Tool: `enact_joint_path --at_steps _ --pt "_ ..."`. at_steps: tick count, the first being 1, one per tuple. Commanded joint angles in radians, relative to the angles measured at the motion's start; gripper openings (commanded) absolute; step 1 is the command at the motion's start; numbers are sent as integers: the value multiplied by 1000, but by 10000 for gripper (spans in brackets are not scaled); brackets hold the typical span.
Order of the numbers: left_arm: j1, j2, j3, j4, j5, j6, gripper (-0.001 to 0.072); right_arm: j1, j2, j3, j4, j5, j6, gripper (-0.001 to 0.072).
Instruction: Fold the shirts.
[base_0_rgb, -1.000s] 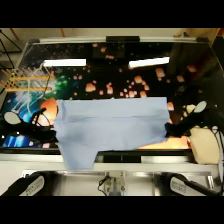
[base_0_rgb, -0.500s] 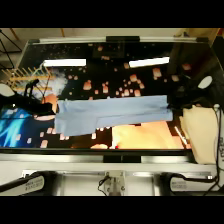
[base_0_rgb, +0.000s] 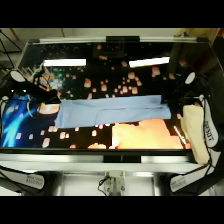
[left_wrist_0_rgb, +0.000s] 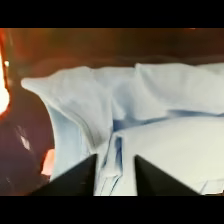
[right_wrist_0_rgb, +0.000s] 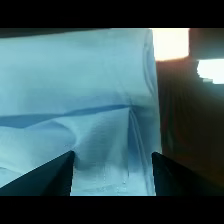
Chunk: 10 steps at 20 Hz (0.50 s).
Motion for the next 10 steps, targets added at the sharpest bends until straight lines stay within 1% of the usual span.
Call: enact_joint_path --at_steps 1,2,6,9,10 --pt "-1 -58 24 -29 -73 -27 359 -8 -16 24 -8 39 -2 636" --pt "0 -49 24 -29 -74 -27 358 -22 -15 31 8 45 -4 673" --pt "-2 7 26 -48 -74 -27 357 -93 -44 32 92 38 -2 673" --pt "-9 56 26 -83 -69 -19 356 -100 -80 32 104 39 0 673" --pt "-19 67 26 -85 -66 -19 356 -97 -93 32 130 42 0 672"
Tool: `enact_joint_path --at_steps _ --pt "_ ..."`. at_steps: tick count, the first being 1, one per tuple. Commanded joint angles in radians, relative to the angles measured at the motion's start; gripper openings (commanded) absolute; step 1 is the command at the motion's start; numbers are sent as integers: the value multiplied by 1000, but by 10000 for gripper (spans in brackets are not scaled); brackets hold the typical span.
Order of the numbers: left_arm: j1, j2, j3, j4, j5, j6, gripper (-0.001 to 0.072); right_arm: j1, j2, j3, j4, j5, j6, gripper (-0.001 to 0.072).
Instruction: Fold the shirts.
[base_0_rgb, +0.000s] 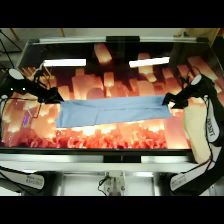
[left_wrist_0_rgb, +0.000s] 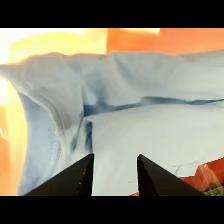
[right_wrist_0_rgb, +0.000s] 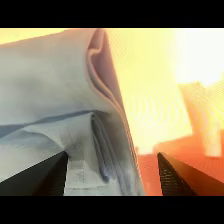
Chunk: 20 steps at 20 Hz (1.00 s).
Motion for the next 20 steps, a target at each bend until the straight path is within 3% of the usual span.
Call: enact_joint_path --at_steps 1,2,4,5,6,7,8,14,20 --pt "-25 39 1 -25 2 3 355 -4 -45 1 75 16 1 671" --pt "-40 40 1 -29 3 3 339 -4 -59 1 107 29 0 631" --pt "-77 40 1 -42 14 3 329 -4 -73 1 221 63 -41 166" --pt "-99 40 1 -56 32 3 326 -4 -64 1 269 79 -71 117" --pt "-123 40 1 -74 63 3 310 -4 -42 1 315 99 -110 117" --pt "-153 39 1 -110 106 3 156 -4 -10 1 345 117 -128 117" --pt "-189 35 0 -157 154 3 51 -4 37 1 371 135 -135 99" --pt "-518 -84 1 -416 401 5 32 -4 397 1 395 292 -59 76" --pt "-772 -190 1 -445 589 -61 32 -4 649 1 496 343 26 76"
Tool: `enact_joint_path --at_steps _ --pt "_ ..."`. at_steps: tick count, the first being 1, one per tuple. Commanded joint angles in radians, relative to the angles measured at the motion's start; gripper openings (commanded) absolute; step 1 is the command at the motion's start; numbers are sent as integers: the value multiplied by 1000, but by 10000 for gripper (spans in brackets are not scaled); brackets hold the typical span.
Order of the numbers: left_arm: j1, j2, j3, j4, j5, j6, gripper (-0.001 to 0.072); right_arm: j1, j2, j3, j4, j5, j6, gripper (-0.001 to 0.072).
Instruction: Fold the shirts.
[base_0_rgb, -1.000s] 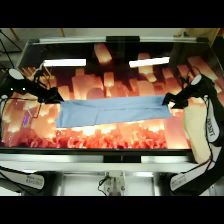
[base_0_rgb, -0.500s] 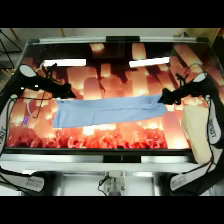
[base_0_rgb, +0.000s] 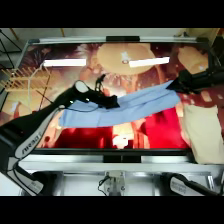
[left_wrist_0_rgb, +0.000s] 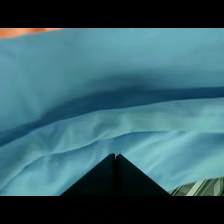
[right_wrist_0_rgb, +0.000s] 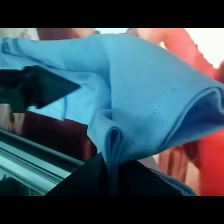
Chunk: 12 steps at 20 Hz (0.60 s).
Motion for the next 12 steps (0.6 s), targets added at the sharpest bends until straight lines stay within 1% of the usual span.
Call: enact_joint_path --at_steps 1,3,4,5,7,8,10,12 --pt "-135 -60 1 -51 155 -64 31 0 136 0 96 51 67 76" --pt "-174 -77 1 -142 224 -61 31 0 186 0 111 63 90 76" --pt "-181 -77 1 -161 247 -47 31 0 199 0 105 59 100 76" --pt "-176 -74 1 -159 249 -46 31 0 202 0 97 58 108 76" --pt "-129 -49 1 -154 206 -2 31 0 188 0 93 41 112 76" --pt "-89 -24 1 -132 162 19 30 1 175 0 95 19 113 76" --pt "1 52 0 1 43 19 29 41 129 0 105 -45 110 76" --pt "111 159 0 179 -93 -25 29 124 65 0 146 -109 95 76"
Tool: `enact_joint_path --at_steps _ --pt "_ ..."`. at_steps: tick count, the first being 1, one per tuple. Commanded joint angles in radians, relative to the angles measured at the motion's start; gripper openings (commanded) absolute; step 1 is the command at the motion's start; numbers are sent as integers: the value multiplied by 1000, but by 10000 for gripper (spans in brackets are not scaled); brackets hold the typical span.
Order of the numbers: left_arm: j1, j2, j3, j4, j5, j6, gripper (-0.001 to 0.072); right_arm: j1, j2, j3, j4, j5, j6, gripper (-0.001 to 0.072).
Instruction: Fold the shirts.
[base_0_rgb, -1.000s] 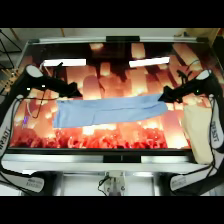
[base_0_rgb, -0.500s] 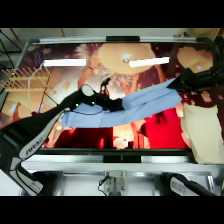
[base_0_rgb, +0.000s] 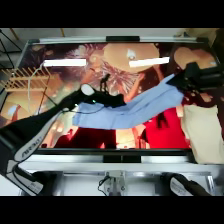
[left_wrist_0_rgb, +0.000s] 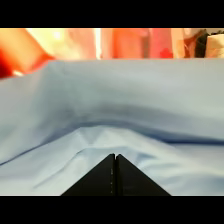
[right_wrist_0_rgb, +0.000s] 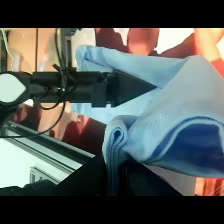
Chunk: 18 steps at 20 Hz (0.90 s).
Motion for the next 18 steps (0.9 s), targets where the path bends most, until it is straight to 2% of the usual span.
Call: enact_joint_path --at_steps 1,4,8,9,13,15,16,17,18 --pt "175 167 1 284 -219 -52 29 129 -97 1 76 -129 -19 76" --pt "395 373 1 450 -324 -98 30 330 -223 1 171 -297 -74 76" --pt "688 601 1 456 -379 -99 30 588 -423 1 203 -543 -107 76" --pt "742 641 1 455 -395 -98 30 640 -479 1 255 -601 -119 76" --pt "867 725 1 457 -484 -78 30 769 -657 1 552 -735 -237 76" --pt "872 724 0 456 -490 -64 30 809 -706 1 606 -768 -257 77" --pt "869 719 0 456 -490 -64 30 826 -719 1 607 -793 -272 141" --pt "867 712 0 456 -490 -64 30 838 -724 1 612 -821 -275 407" --pt "867 707 0 455 -490 -64 30 843 -721 1 619 -846 -299 633"
